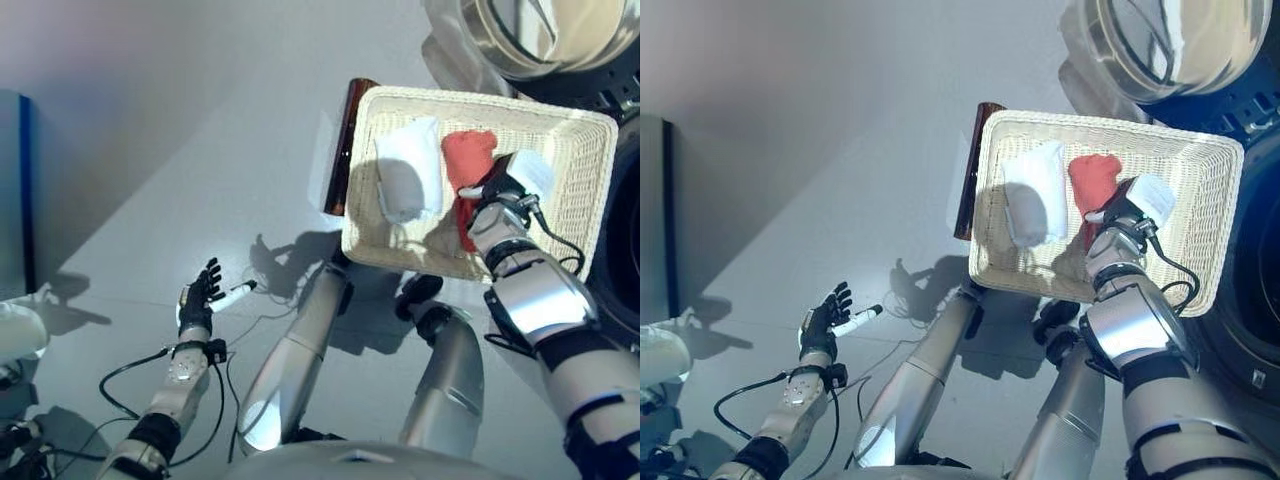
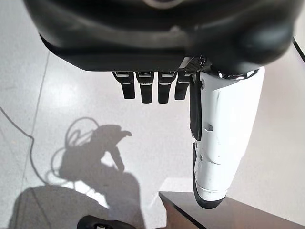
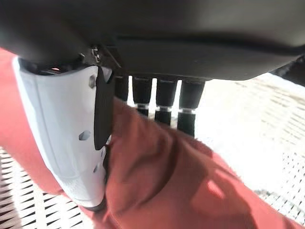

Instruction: Pick up the clothes and place them into the washing machine

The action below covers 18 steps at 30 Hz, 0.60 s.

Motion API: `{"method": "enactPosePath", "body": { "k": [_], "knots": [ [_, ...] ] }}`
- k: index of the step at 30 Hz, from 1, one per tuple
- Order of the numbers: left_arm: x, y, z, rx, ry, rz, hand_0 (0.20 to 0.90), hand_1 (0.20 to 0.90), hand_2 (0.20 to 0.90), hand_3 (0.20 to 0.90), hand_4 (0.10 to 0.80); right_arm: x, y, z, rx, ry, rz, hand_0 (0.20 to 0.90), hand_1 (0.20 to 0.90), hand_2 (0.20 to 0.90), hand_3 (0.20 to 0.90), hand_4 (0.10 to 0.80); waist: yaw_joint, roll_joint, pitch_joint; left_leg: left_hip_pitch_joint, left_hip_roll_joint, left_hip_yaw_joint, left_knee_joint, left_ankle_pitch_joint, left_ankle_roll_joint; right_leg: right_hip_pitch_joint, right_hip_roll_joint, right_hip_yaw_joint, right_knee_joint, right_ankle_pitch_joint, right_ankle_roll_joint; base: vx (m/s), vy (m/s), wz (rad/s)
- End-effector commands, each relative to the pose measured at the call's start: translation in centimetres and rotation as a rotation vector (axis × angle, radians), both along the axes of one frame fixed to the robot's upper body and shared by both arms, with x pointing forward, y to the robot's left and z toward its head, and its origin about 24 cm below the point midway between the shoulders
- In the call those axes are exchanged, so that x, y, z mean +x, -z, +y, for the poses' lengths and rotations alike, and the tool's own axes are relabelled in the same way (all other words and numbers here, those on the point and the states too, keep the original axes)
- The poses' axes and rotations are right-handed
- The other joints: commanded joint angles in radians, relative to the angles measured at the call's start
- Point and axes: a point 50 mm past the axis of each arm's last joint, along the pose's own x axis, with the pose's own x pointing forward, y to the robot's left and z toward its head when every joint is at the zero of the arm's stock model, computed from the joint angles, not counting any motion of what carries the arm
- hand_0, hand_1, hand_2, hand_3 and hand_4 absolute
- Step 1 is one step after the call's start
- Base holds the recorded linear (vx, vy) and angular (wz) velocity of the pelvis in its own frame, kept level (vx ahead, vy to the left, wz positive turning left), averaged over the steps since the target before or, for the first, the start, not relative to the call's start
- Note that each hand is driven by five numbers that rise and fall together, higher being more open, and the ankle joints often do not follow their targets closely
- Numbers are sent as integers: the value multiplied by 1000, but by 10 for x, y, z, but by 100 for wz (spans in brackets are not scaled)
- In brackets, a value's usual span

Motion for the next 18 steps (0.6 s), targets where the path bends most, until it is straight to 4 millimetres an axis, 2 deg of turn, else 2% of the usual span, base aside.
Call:
{"method": "enactPosePath", "body": {
  "k": [1, 11, 13, 15, 16, 17, 18],
  "knots": [
    [8, -11, 7, 53, -10, -65, 900, 900, 900, 900, 800, -5, 21, 9, 7, -48, 65, 200, 200, 200, 200, 300, 23, 56, 52, 30, -47, 67, -77, 20, 2, 89, 43, -17, 42, -57, 1, 22, -15, 8],
    [-4, 2, 10, 72, 21, 8, 900, 900, 900, 900, 800, -22, 16, -32, 58, 93, -14, 200, 200, 200, 200, 300, -25, 50, 30, 215, 0, 86, -291, 97, -16, 274, 87, 9, -219, 55, 25, 3, -3, -11],
    [-9, 8, 9, 67, 35, 40, 900, 900, 900, 900, 800, -30, 18, -45, 238, 187, -115, 200, 200, 200, 200, 300, -39, 50, 22, 265, 6, 91, -334, 110, -21, 331, 97, 15, -284, 76, 32, 36, 11, -32],
    [-11, 10, 10, 67, 38, 51, 900, 900, 900, 900, 800, -33, 16, -51, 272, 223, -148, 200, 200, 200, 200, 300, -42, 53, 18, 280, 6, 92, -346, 113, -23, 347, 99, 15, -304, 81, 34, 40, 21, -24],
    [-17, 13, 10, 54, 45, 70, 900, 900, 900, 900, 800, -40, 18, -62, 508, 303, -299, 200, 200, 200, 200, 300, -54, 58, 4, 316, 7, 95, -384, 121, -25, 379, 106, 23, -344, 92, 40, 64, 23, -14],
    [-20, 16, 12, 58, 49, 92, 900, 900, 900, 900, 800, -50, 22, -74, 560, 375, -342, 200, 200, 200, 200, 300, -60, 59, -3, 338, 10, 99, -404, 125, -26, 400, 109, 26, -374, 102, 45, -25, 60, -14],
    [-21, 16, 14, 56, 53, 94, 900, 900, 900, 900, 800, -53, 24, -77, 652, 393, -405, 200, 200, 200, 200, 300, -60, 68, -4, 345, 15, 110, -430, 163, -22, 408, 114, 18, -410, 142, 40, -57, 55, -15]
  ]
}}
